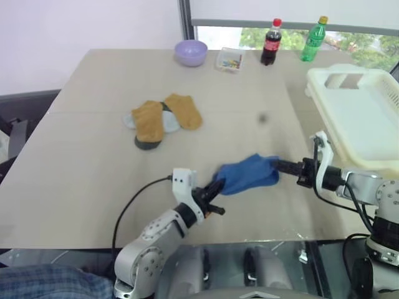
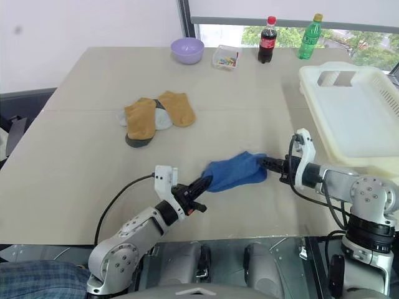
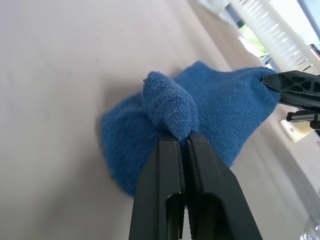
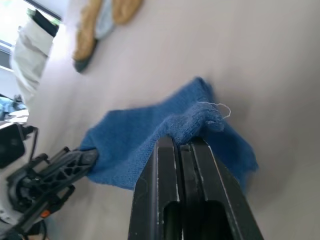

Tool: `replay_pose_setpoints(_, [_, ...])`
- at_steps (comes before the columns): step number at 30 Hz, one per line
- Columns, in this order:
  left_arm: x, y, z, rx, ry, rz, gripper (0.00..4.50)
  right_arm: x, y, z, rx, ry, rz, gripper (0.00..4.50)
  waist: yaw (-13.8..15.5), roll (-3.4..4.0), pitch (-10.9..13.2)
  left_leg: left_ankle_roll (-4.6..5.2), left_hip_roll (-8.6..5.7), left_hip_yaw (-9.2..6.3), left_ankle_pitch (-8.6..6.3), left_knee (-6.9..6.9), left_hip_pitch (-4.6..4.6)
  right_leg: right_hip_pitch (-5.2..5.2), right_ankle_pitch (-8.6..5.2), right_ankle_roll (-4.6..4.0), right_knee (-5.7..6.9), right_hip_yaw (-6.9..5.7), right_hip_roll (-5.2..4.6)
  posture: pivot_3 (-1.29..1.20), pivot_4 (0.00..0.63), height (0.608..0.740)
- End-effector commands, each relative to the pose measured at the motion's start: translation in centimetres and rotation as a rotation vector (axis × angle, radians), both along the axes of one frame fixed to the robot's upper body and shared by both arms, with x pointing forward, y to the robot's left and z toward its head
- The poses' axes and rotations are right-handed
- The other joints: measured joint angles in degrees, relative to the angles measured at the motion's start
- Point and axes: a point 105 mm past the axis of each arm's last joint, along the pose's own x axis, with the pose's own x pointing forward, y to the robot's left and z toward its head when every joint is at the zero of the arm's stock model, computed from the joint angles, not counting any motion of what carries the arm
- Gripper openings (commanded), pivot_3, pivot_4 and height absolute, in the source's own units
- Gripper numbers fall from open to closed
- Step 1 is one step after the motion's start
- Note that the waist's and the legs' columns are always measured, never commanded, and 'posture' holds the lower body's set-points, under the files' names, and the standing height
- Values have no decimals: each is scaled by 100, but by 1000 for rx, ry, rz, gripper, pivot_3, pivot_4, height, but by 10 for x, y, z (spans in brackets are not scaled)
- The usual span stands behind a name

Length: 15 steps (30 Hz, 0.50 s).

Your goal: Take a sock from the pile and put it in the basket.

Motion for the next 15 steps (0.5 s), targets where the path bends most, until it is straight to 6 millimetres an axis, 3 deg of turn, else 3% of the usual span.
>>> replay_pose_setpoints(1, [-2, -3, 3, -26, 3, -24, 0, -5, -3, 5, -26, -21, 27, 1807, 2, 0, 0, 0, 0, 0, 0, 0, 0, 0, 0, 0, 0, 0, 0, 0, 150, 733])
replay_pose_setpoints(7, [0, -3, 1, -26, 19, -24, 0, -20, -10, -1, -63, 7, 77, 4348, 16, 0, 0, 0, 0, -1, 0, 0, -1, -1, 0, 0, -1, 0, 0, 0, 150, 733])
replay_pose_setpoints(10, [0, -3, 0, -21, 22, -26, 0, -21, -19, -3, -116, -9, 64, 4348, 28, -1, 0, 0, -1, -1, 0, 1, -2, -2, 0, 0, -1, 1, 0, 0, 150, 733])
replay_pose_setpoints(15, [1, -2, -1, -8, 23, -29, 0, -2, -20, 35, -134, -388, 14, 4348, 27, 0, 0, 0, -1, 2, 0, 2, -1, -5, -2, 4, 0, 5, 4, 0, 150, 733])
